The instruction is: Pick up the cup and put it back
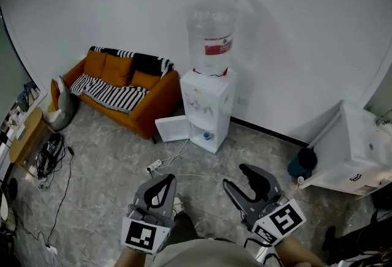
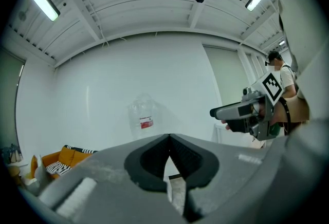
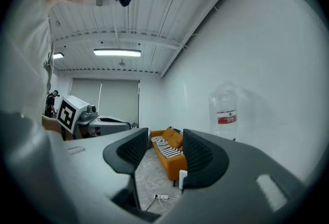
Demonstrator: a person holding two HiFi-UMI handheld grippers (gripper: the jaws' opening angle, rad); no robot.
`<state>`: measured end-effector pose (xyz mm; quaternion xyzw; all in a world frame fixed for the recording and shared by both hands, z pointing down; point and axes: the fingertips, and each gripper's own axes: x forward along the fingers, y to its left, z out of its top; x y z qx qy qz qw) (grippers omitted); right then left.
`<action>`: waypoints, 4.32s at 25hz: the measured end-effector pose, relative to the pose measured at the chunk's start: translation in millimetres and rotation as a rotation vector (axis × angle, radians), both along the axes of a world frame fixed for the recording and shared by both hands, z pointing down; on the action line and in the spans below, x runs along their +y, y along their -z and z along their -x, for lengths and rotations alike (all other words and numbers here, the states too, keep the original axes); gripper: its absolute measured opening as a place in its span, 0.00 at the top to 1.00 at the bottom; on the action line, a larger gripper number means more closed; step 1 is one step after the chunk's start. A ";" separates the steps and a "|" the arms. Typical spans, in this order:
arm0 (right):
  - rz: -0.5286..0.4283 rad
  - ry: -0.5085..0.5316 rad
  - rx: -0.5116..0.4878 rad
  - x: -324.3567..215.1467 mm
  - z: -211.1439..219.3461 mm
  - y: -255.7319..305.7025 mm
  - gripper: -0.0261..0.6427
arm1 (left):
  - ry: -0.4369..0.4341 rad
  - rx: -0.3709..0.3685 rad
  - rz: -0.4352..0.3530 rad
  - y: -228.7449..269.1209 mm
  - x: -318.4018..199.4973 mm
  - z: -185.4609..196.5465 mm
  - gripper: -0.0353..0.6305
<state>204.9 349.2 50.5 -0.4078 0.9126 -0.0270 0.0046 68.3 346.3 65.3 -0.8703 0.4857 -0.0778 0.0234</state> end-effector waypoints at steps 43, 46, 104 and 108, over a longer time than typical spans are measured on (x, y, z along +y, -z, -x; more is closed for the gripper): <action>0.141 -0.155 0.148 -393.9 151.6 -47.9 0.64 | -0.089 0.036 0.095 -39.2 -395.0 171.5 0.94; 0.136 -0.160 0.131 -401.0 143.7 -49.6 0.64 | -0.069 0.035 0.099 -43.5 -400.5 167.5 0.94; 0.229 -0.127 0.062 -554.3 106.1 -689.0 0.64 | 0.073 -0.010 0.060 -638.1 -535.4 169.1 0.94; 0.233 -0.118 0.079 -567.0 100.2 -732.9 0.64 | 0.073 -0.025 0.055 -683.1 -544.0 170.7 0.94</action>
